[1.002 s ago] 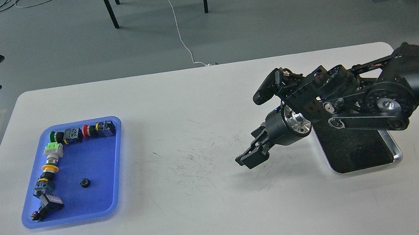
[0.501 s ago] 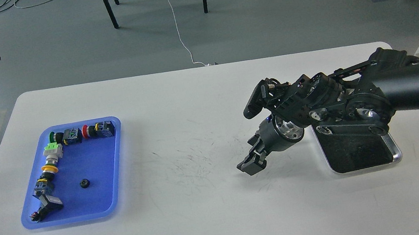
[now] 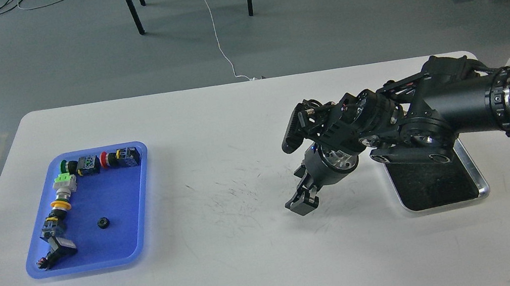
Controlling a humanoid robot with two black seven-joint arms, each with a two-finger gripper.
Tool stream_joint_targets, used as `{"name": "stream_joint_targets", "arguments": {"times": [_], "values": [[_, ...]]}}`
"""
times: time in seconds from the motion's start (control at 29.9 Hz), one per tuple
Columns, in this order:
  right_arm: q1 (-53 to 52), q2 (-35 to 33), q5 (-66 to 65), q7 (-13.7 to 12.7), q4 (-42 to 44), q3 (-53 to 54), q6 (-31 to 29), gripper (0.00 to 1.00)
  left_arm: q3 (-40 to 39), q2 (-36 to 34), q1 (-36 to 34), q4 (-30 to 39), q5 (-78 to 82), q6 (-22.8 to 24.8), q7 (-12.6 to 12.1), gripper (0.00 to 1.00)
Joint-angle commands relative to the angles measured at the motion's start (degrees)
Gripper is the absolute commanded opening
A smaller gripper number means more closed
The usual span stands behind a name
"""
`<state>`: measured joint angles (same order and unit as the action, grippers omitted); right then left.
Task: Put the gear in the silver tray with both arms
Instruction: 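Lower the right gripper onto the black gear on the table, then close the right gripper on the black gear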
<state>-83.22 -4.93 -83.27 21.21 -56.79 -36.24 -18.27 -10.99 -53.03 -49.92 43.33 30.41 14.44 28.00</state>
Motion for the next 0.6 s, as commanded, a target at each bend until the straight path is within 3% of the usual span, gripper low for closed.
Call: {"name": "stream_joint_targets", "arguments": {"times": [0.0, 0.57], "values": [[-0.7, -0.1, -0.1, 1.1, -0.2, -1.1, 0.0, 0.79, 0.0, -0.1, 0.1, 0.0, 0.0, -0.1, 0.0, 0.98], [-0.3, -0.1, -0.4, 3.0, 1.2, -2.9, -0.7, 0.77, 0.0, -0.5, 0.1, 0.0, -0.4, -0.3, 0.0, 0.98]]}}
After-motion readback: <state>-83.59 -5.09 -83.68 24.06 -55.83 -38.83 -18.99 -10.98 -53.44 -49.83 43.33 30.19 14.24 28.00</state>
